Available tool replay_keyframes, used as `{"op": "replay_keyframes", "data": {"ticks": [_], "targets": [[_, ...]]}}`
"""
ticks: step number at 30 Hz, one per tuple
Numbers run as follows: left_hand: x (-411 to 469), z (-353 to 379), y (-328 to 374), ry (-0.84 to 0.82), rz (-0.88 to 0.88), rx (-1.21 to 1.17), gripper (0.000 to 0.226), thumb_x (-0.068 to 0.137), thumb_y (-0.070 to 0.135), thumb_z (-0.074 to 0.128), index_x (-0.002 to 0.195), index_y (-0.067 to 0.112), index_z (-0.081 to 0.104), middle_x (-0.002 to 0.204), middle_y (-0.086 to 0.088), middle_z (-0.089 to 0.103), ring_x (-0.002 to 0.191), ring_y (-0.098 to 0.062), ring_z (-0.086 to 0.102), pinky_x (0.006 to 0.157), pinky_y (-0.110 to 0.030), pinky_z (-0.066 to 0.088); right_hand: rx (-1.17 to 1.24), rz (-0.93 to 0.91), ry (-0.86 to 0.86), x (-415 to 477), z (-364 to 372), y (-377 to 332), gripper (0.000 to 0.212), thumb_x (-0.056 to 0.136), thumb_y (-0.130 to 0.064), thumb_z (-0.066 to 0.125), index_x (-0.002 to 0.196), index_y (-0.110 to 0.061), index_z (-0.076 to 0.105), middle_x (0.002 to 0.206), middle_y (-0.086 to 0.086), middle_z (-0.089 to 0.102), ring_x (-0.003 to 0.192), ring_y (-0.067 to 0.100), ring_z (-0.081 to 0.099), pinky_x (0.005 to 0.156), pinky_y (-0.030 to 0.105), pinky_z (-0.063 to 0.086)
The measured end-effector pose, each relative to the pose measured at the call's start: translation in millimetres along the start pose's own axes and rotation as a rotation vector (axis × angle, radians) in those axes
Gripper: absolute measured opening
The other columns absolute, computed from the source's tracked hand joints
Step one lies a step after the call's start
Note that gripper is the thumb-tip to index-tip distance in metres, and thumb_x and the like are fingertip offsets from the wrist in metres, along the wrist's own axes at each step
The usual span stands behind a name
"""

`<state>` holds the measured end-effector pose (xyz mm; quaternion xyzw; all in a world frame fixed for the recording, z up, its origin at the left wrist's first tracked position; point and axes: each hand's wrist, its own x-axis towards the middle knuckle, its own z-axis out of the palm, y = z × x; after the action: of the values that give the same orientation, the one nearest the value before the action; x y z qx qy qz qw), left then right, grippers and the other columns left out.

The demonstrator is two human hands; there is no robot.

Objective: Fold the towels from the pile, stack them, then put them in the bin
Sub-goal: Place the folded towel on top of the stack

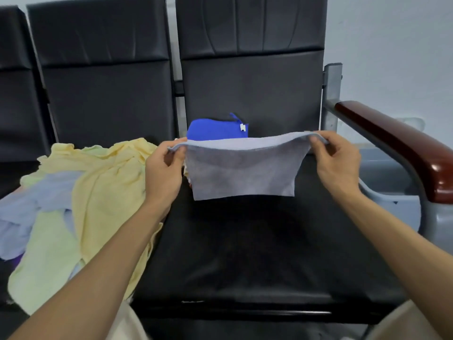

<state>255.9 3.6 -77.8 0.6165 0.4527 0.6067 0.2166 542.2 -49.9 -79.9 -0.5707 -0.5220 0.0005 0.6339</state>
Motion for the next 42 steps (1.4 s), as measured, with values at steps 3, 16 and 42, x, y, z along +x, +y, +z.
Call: {"op": "replay_keyframes", "data": {"ticks": [3, 16, 42], "targets": [[-3, -14, -3, -0.077, 0.049, 0.080, 0.012, 0.098, 0.019, 0.054, 0.098, 0.017, 0.066, 0.089, 0.008, 0.066, 0.080, -0.001, 0.059, 0.069, -0.014, 0.048, -0.108, -0.028, -0.095, -1, -12, -2, 0.013, 0.095, -0.021, 0.059, 0.091, -0.025, 0.070, 0.076, -0.015, 0.064, 0.075, -0.002, 0.056, 0.065, 0.008, 0.039], [-26, -43, -17, -1.141, -0.370, 0.265, 0.016, 0.099, 0.020, 0.052, 0.099, 0.006, 0.058, 0.074, 0.007, 0.066, 0.070, -0.009, 0.068, 0.058, -0.030, 0.057, -0.046, 0.556, -1.116, -12, -61, 0, 0.024, 0.092, -0.020, 0.061, 0.093, 0.003, 0.065, 0.082, 0.013, 0.070, 0.075, 0.024, 0.069, 0.060, 0.031, 0.058], [-31, 8, -91, -0.946, -0.251, 0.563, 0.015, 0.088, 0.023, 0.068, 0.101, 0.018, 0.062, 0.099, 0.000, 0.067, 0.087, -0.015, 0.065, 0.077, -0.034, 0.054, -0.643, 0.587, -1.024, -26, -34, 65, 0.013, 0.092, -0.006, 0.059, 0.080, -0.010, 0.062, 0.091, 0.013, 0.068, 0.065, 0.025, 0.073, 0.065, 0.032, 0.061]]}}
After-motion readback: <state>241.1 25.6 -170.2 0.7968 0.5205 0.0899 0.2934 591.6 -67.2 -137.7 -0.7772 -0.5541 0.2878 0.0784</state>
